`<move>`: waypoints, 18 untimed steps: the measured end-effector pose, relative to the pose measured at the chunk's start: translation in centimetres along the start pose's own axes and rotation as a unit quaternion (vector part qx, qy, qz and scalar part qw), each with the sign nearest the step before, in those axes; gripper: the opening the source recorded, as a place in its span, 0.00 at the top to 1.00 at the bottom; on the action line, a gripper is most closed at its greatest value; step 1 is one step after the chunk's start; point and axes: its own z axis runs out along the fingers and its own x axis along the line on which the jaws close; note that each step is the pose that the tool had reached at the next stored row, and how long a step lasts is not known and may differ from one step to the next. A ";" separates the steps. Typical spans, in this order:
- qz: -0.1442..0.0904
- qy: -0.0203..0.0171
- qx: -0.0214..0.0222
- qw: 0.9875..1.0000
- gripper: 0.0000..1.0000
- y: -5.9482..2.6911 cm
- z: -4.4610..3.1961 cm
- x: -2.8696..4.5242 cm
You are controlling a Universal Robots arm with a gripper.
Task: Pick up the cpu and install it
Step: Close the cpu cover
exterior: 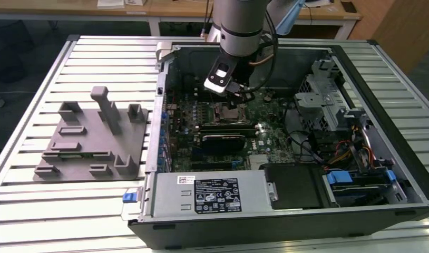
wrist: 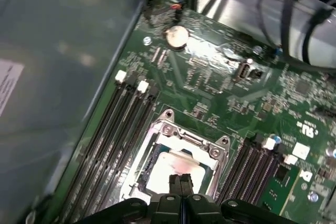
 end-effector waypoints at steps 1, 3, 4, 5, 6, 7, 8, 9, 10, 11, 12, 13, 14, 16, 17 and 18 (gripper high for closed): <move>-0.010 0.000 0.000 1.000 0.89 0.00 0.01 0.00; -0.027 0.000 0.001 1.000 0.89 0.00 0.02 0.00; -0.037 0.001 0.001 0.999 0.89 0.00 0.02 0.00; -0.045 0.001 0.001 0.999 0.89 0.00 0.03 0.00; -0.055 0.001 0.001 0.999 0.89 0.00 0.03 0.00; -0.064 0.001 0.002 0.998 0.89 0.00 0.03 0.00; -0.072 0.001 0.002 0.997 0.89 0.00 0.04 0.00; -0.082 0.001 0.002 0.997 0.89 0.00 0.04 0.00; -0.091 0.001 0.002 0.996 0.89 0.00 0.05 0.00; -0.100 0.001 0.002 0.995 0.89 0.00 0.05 0.00; -0.109 0.001 0.003 0.994 0.89 0.00 0.05 0.00; -0.118 0.002 0.003 0.993 0.89 0.00 0.06 0.00; -0.127 0.002 0.003 0.992 0.89 0.00 0.06 0.00; -0.145 0.002 0.004 0.989 0.89 0.00 0.07 0.00; -0.154 0.002 0.004 0.988 0.89 0.00 0.07 0.00; -0.163 0.002 0.004 0.987 0.89 0.00 0.08 0.00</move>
